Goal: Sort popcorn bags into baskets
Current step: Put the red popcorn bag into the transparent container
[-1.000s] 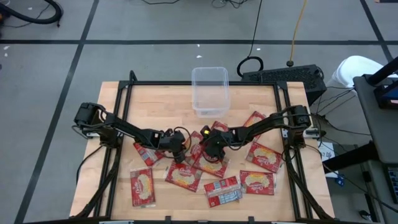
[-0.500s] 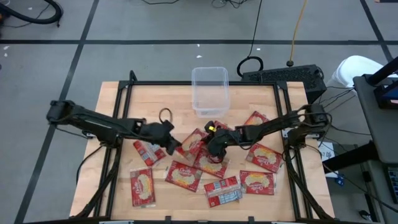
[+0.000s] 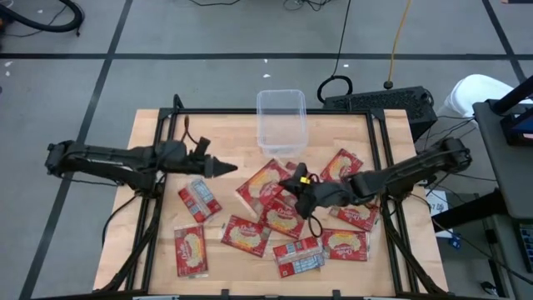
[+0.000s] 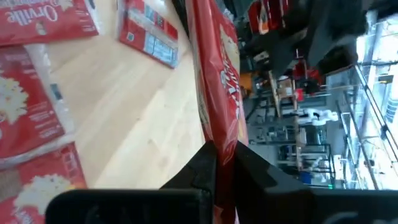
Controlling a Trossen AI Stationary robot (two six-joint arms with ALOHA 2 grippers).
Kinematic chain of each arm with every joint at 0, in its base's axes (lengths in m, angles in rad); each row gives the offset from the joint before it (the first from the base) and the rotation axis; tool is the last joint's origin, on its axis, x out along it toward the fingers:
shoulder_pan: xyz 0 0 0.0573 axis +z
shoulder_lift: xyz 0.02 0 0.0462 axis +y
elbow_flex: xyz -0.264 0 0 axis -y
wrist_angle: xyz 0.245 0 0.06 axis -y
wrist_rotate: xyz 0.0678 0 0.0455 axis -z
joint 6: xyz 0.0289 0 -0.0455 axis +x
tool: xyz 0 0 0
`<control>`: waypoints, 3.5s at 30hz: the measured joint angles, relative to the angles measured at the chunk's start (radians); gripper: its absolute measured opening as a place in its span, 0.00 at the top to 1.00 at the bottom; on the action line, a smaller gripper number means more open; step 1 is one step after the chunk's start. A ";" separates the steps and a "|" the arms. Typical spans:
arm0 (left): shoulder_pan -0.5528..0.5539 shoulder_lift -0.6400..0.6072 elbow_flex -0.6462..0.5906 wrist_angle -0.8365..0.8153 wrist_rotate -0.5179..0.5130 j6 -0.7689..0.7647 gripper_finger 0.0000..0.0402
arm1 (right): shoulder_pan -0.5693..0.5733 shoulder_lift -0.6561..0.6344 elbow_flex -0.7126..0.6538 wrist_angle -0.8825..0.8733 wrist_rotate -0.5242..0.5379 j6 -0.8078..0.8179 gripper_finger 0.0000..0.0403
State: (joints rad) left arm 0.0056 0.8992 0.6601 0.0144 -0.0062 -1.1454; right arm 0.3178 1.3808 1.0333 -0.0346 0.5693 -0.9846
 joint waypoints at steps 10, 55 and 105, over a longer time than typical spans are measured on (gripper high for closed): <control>0.115 0.154 0.000 0.188 0.393 -0.082 0.22 | 0.033 0.005 0.081 -0.032 0.050 -0.076 0.94; 0.322 0.326 0.204 0.478 0.182 0.115 0.93 | -0.170 -0.381 -0.013 -0.089 0.198 0.911 0.56; 0.313 0.639 0.432 0.596 -0.031 0.326 0.79 | -0.785 -0.132 -0.012 0.296 -0.785 2.135 0.97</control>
State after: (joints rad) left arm 0.3186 1.5380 1.0924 0.6106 -0.0372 -0.8190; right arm -0.4670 1.2489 1.0218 0.2611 -0.2153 1.1504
